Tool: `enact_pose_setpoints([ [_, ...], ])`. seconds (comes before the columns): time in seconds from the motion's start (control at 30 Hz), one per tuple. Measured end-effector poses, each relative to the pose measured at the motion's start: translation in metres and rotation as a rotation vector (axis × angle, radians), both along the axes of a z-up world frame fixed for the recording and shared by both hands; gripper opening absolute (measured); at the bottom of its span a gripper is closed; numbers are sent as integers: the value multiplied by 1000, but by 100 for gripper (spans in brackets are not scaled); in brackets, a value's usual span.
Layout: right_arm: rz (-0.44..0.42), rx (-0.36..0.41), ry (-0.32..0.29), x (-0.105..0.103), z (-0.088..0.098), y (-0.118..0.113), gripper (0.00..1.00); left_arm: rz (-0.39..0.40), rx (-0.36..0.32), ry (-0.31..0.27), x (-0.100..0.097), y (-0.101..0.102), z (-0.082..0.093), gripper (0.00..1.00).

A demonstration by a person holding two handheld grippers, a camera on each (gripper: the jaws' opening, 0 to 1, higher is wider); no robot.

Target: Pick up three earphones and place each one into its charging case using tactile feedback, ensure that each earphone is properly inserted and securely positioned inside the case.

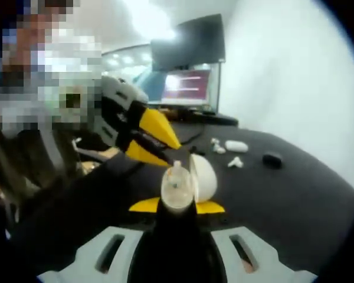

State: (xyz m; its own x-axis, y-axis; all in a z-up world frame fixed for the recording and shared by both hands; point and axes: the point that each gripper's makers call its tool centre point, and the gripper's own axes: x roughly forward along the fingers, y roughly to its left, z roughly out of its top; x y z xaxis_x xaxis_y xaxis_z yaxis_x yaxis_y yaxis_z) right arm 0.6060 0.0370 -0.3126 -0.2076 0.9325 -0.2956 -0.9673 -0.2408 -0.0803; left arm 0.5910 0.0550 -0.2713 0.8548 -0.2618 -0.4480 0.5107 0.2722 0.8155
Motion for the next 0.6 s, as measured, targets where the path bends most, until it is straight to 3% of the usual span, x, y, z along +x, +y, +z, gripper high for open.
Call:
enact_pose_setpoints([
  [0.13, 0, 0, 1, 0, 0, 0, 21, 11, -172, 141, -2, 23, -4, 21],
  [0.27, 1, 0, -1, 0, 0, 0, 21, 12, -452, 314, 6, 56, -13, 28],
  [0.33, 1, -1, 1, 0, 0, 0, 21, 25, -638, 441, 5, 57, -18, 31],
  [0.4, 3, -6, -6, -1, 0, 0, 21, -5, -751, 522, 2, 49, -21, 31],
  [0.53, 10, -23, -15, -6, 1, 3, 21, -114, -744, 508, 0, 21, -26, 23],
  [0.6, 22, -32, -14, -10, 1, 4, 21, -150, -778, 586, -6, 4, -33, 23],
])
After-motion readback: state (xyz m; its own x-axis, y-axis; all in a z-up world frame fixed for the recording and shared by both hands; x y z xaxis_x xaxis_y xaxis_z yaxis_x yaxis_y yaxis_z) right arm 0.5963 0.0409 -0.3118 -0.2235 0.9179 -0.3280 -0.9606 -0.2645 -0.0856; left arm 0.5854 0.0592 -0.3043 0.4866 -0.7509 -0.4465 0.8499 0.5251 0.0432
